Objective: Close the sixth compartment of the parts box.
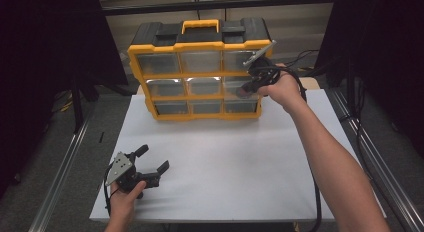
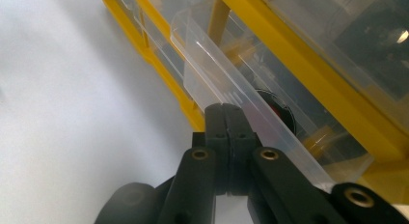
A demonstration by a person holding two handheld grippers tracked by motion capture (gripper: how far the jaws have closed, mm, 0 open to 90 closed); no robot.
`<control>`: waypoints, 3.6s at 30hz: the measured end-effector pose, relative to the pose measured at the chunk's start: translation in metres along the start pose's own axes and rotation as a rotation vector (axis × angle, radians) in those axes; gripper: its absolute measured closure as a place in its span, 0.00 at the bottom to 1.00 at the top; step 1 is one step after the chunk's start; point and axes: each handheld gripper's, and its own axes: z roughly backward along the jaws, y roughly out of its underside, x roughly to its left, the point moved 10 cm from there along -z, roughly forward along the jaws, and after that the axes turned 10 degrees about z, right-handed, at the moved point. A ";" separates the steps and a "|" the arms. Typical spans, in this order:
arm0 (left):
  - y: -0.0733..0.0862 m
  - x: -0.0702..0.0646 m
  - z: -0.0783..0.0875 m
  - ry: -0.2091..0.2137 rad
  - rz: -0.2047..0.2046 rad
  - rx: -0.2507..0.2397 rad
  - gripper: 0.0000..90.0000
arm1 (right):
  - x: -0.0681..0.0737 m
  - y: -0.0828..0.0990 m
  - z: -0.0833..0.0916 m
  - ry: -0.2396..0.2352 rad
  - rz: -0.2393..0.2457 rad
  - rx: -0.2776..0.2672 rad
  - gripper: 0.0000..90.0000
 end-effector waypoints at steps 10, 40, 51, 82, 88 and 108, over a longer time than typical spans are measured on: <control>0.000 -0.001 0.000 0.005 0.004 -0.003 0.03 | -0.001 -0.001 -0.001 0.006 -0.005 0.002 1.00; -0.001 0.001 0.001 -0.009 -0.007 -0.005 0.03 | -0.005 -0.004 -0.006 0.033 0.012 -0.005 1.00; 0.000 0.002 0.002 -0.005 -0.016 0.007 0.03 | -0.007 -0.003 -0.007 0.042 0.012 -0.003 1.00; 0.000 0.001 -0.001 0.001 -0.007 0.001 0.03 | -0.013 -0.001 -0.006 0.058 -0.003 -0.003 1.00; 0.000 0.000 -0.001 0.007 -0.001 0.002 0.03 | -0.013 0.000 -0.006 0.059 -0.003 -0.001 1.00; -0.001 0.001 0.000 -0.004 -0.008 -0.001 0.03 | -0.015 -0.001 -0.009 0.059 0.003 -0.007 1.00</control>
